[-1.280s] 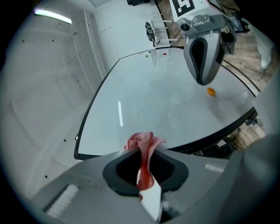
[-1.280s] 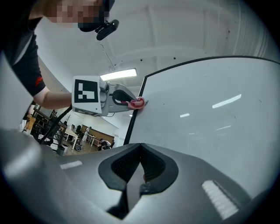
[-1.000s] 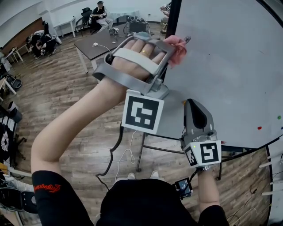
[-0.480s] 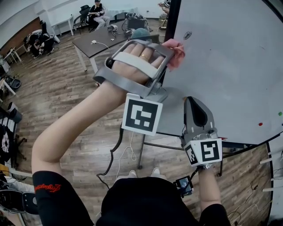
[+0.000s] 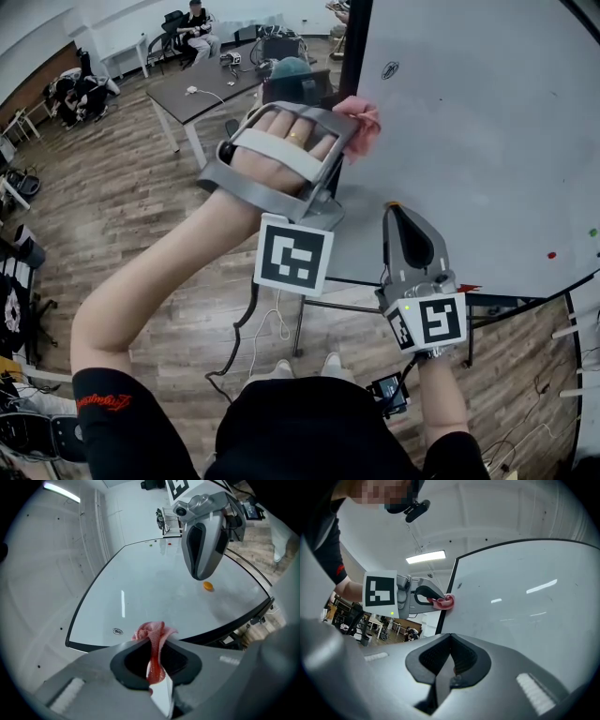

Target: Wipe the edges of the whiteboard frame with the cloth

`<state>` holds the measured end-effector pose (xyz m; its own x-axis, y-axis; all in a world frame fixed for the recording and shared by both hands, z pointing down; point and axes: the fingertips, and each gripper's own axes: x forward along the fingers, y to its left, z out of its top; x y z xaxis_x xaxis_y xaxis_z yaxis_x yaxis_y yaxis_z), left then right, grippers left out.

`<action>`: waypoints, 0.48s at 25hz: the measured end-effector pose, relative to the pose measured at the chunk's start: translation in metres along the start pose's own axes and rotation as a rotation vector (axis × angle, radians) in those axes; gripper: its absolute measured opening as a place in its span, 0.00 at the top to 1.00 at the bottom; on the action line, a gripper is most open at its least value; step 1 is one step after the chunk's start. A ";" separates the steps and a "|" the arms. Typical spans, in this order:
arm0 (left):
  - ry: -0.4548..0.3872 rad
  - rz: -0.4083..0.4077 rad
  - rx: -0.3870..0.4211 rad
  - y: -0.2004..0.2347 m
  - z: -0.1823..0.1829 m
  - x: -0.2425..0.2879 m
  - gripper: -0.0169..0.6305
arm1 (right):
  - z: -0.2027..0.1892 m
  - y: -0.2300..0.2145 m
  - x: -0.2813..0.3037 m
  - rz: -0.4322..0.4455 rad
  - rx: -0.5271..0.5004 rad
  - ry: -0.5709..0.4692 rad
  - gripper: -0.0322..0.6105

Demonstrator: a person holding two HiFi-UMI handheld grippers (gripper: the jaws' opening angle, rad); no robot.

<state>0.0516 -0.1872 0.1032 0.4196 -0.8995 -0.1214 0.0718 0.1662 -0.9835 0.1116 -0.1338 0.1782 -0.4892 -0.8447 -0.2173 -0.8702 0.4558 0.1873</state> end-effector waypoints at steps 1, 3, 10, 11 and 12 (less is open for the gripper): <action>-0.003 -0.005 -0.003 -0.003 0.000 0.000 0.90 | 0.000 0.000 0.000 -0.002 -0.001 0.001 0.95; -0.011 -0.016 -0.007 -0.010 0.000 0.000 0.90 | -0.002 -0.001 0.000 -0.007 0.000 0.004 0.95; -0.024 -0.031 -0.012 -0.020 0.002 -0.001 0.90 | -0.008 -0.001 0.000 -0.023 0.015 0.021 0.95; -0.025 -0.034 -0.011 -0.022 0.002 -0.001 0.90 | -0.009 -0.001 0.001 -0.024 0.018 0.023 0.95; -0.027 -0.038 -0.010 -0.024 0.002 -0.001 0.90 | -0.009 -0.001 0.001 -0.025 0.020 0.024 0.95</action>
<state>0.0514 -0.1889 0.1270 0.4413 -0.8937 -0.0806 0.0793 0.1283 -0.9886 0.1121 -0.1375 0.1868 -0.4660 -0.8621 -0.1990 -0.8832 0.4399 0.1625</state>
